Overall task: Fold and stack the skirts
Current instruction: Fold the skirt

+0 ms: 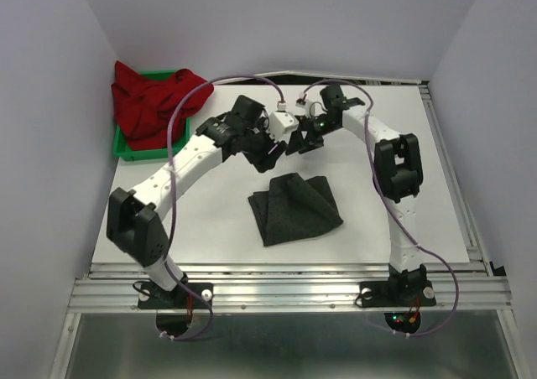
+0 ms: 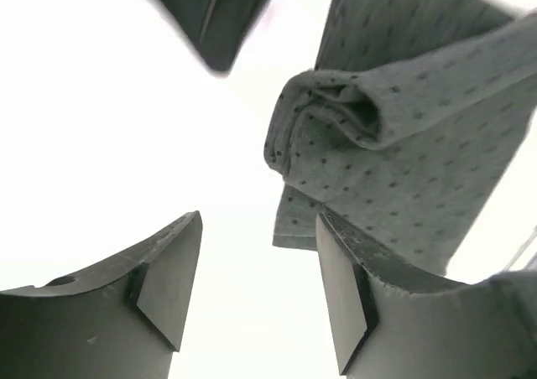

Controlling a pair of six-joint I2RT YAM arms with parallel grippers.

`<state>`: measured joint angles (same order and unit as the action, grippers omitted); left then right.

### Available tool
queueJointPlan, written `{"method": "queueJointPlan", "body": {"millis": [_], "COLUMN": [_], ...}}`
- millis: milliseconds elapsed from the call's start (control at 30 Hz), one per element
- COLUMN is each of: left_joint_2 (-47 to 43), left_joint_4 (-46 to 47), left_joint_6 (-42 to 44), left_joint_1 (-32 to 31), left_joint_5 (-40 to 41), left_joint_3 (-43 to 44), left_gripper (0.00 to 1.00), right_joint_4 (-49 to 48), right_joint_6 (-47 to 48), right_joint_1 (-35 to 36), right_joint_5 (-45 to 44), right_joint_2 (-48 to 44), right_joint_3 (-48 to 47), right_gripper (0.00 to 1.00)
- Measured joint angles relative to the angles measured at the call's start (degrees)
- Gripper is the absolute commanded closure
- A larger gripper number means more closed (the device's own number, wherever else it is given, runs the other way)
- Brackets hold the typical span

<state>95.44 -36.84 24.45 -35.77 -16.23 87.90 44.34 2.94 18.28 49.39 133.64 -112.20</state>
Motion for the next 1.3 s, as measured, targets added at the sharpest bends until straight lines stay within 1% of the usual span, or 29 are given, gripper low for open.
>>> {"method": "queueJointPlan", "body": {"millis": [67, 100, 167, 200, 233, 300, 367, 400, 467, 600, 633, 667, 767, 900, 1067, 1100, 1167, 1200, 1233, 1267, 1300], "left_joint_2": [-5.2, -7.6, -12.5, -14.4, -16.0, -17.7, -17.9, -17.4, -15.5, -12.2, -11.4, -10.4, -7.5, -1.2, 7.7, 8.5, 10.6, 11.9, 12.7, 13.6, 14.6], "left_joint_4": [1.6, 2.2, 5.2, 6.6, 9.0, 12.5, 14.9, 15.8, 17.5, 21.7, 22.8, 23.9, 25.6, 25.0, 21.9, 21.8, 21.4, 21.1, 21.0, 20.9, 20.7], "left_joint_6": [-2.7, -4.2, -7.7, -9.5, -10.8, -13.8, -16.4, -17.6, -19.5, -21.9, -22.3, -22.4, -21.4, -15.9, -7.2, -6.4, -4.4, -3.5, -3.0, -2.4, -1.8], "left_joint_1": [0.9, 1.3, 1.7, 1.7, 1.7, 1.7, 1.7, 1.7, 1.9, 4.4, 5.3, 6.2, 7.7, 7.9, 8.2, 8.2, 8.2, 8.2, 8.2, 8.2, 8.3], "left_joint_5": [-1.4, -2.6, -5.8, -8.1, -9.8, -12.6, -14.3, -14.9, -15.5, -16.2, -16.2, -16.2, -16.1, -17.6, -21.2, -21.4, -21.9, -22.1, -22.3, -22.5, -22.8], "left_joint_3": [-3.6, -5.3, -10.4, -13.1, -16.1, -21.3, -25.1, -26.4, -27.4, -27.5, -27.5, -27.5, -27.2, -24.2, -16.9, -16.2, -14.6, -13.6, -12.9, -12.2, -11.3], "left_gripper": [0.35, 0.39, 0.42, 0.47, 0.48, 0.48, 0.44, 0.41, 0.4, 0.39, 0.36, 0.3, 0.27, 0.25, 0.24, 0.24, 0.24, 0.24, 0.24, 0.25, 0.26], "right_joint_4": [0.7, 1.0, 1.9, 1.8, 1.8, 1.9, 3.3, 3.8, 4.5, 5.3, 5.7, 6.1, 6.5, 6.3, 6.4, 6.4, 6.2, 6.2, 6.2, 6.1, 6.1], "right_joint_6": [0.2, 0.6, 1.8, 2.4, 3.1, 4.4, 5.9, 6.4, 7.6, 9.8, 10.4, 11.0, 12.6, 14.3, 15.9, 16.0, 16.3, 16.4, 16.4, 16.3, 16.4], "right_joint_1": [-1.6, -2.4, -3.7, -4.0, -4.0, -3.6, -3.1, -3.1, -2.6, -2.0, -1.8, -1.4, 0.7, 3.1, 4.7, 4.8, 5.4, 5.5, 5.8, 5.8, 5.9], "right_joint_5": [-2.0, -3.1, -5.6, -6.4, -7.3, -8.3, -8.4, -8.4, -8.3, -8.9, -9.5, -10.0, -11.3, -12.0, -12.1, -12.2, -12.4, -12.5, -12.7, -12.9, -13.1], "right_joint_2": [-2.8, -4.5, -9.7, -12.4, -15.3, -23.3, -29.3, -31.1, -34.5, -35.5, -35.2, -35.0, -35.0, -35.0, -34.3, -34.1, -33.4, -33.0, -32.5, -32.0, -31.5], "right_joint_3": [0.0, 0.0, 0.6, 1.6, 3.2, 8.6, 13.1, 14.7, 19.1, 27.6, 29.3, 30.7, 32.2, 32.3, 32.3, 32.3, 32.5, 32.5, 32.5, 32.5, 32.5], "right_gripper": [0.07, 0.08, 0.12, 0.16, 0.16, 0.16, 0.14, 0.13, 0.13, 0.13, 0.14, 0.14, 0.14, 0.11, 0.1, 0.11, 0.16, 0.21, 0.24, 0.31, 0.34]}}
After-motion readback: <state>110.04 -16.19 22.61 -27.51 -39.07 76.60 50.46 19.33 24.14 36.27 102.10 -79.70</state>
